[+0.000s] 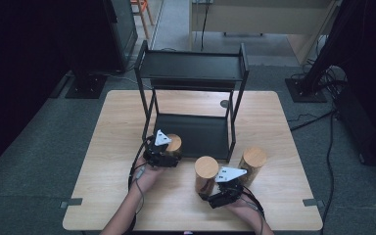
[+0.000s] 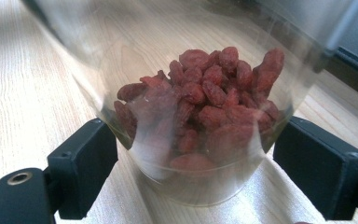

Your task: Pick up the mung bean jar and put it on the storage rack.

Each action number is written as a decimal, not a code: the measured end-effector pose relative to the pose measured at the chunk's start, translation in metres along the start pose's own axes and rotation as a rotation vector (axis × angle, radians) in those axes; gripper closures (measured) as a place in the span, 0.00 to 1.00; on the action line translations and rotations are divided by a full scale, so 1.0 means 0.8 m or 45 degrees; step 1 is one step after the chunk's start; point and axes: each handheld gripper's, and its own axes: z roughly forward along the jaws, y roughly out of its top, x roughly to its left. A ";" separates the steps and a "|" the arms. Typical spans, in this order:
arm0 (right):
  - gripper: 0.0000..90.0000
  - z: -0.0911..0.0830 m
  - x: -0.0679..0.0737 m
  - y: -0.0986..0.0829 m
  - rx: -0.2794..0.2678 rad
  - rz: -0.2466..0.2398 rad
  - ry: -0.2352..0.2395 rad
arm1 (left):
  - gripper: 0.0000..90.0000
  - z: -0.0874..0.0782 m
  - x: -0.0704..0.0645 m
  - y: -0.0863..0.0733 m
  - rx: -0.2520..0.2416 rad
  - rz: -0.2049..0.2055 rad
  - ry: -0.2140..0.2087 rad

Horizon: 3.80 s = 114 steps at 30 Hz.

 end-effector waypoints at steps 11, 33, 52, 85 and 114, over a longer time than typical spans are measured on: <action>0.15 0.000 0.000 0.000 0.001 0.002 0.004 | 0.28 0.011 0.002 0.011 0.004 -0.010 0.015; 0.15 0.000 0.000 0.000 0.006 0.011 0.019 | 0.28 0.034 0.017 0.021 0.027 -0.041 0.080; 0.15 0.001 -0.001 0.000 0.014 0.009 0.024 | 0.28 0.056 0.023 0.032 0.036 -0.074 0.092; 0.15 0.002 -0.001 0.001 0.023 0.009 0.027 | 0.28 0.085 0.030 0.058 0.043 -0.072 0.158; 0.15 0.002 -0.002 0.001 0.030 0.009 0.040 | 0.28 0.113 0.044 0.082 0.064 -0.081 0.162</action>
